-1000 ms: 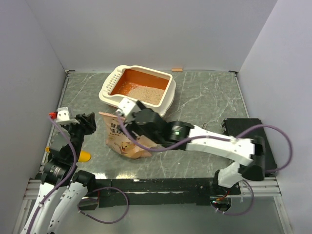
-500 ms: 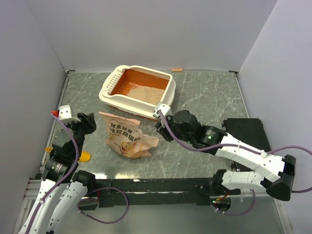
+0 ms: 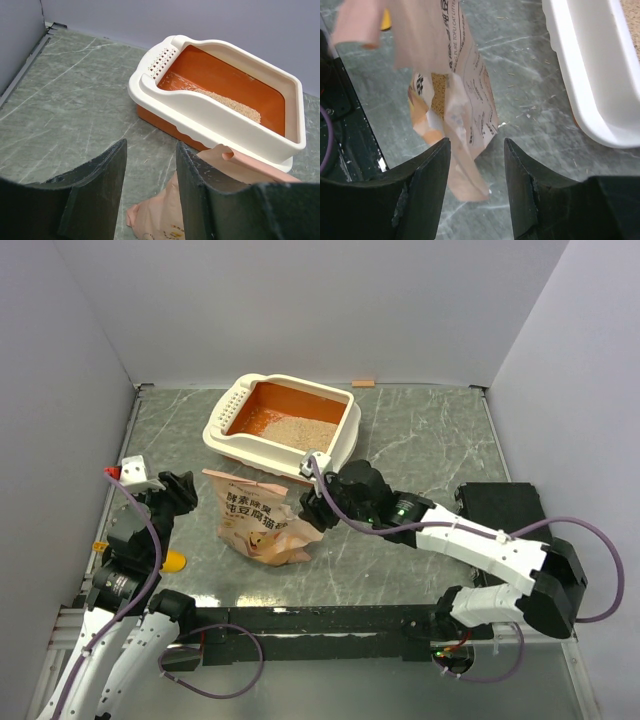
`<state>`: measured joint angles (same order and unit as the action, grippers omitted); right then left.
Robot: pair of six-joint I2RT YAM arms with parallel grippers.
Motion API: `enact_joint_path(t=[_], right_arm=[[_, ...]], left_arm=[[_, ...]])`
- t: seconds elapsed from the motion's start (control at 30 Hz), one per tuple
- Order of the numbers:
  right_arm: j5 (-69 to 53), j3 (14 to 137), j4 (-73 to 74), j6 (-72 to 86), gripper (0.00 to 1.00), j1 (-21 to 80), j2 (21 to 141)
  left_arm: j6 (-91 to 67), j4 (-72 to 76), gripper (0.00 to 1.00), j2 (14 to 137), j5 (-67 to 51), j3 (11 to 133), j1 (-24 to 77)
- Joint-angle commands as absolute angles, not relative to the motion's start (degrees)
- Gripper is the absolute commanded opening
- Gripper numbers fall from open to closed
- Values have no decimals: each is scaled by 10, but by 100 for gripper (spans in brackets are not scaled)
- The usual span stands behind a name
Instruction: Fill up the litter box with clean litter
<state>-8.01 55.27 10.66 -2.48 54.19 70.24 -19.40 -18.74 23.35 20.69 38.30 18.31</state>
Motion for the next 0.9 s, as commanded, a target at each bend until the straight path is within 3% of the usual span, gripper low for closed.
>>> enact_joint_path(t=[0.0,0.27,0.87], right_arm=[[-99,577,30,-2,53,529,724],[-138,565,-37,26,51,515,744],[-204,581,-31,26,56,513,816]], left_arm=[[-200,-181,49,234,206,404,180],[-197,-178,50,234,200,403,180],[-195,-177,51,236,192,403,180]])
